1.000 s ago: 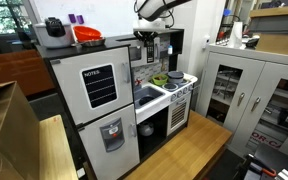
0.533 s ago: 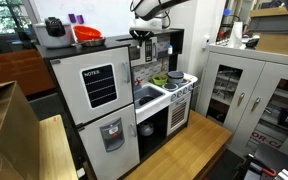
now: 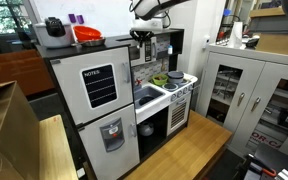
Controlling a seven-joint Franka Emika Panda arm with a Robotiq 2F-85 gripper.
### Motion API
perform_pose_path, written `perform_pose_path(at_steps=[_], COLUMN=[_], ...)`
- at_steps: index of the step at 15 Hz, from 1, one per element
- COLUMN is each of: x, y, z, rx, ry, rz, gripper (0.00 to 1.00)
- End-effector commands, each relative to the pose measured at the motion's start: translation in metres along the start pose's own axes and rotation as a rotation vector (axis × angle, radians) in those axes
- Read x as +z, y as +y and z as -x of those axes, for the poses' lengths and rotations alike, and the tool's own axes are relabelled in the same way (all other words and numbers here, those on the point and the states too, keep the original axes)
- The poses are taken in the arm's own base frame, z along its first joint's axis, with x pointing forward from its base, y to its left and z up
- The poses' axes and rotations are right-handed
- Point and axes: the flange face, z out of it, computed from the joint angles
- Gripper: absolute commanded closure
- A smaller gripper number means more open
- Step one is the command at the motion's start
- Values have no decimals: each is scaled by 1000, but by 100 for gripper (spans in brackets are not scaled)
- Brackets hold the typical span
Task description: Close the microwave door
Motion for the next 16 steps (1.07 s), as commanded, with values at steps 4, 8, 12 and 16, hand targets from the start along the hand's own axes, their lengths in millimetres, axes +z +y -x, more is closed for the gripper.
perform_pose_path(at_steps=[4,8,12,16], x=[-7,-83,-141,-158], y=[5,83,124,130], z=[15,-7,-11,-2], rx=[36,121,139,108], ry=[-258,-315,-371,-421], rz=[55,90,97,64], gripper=[100,100,100,100])
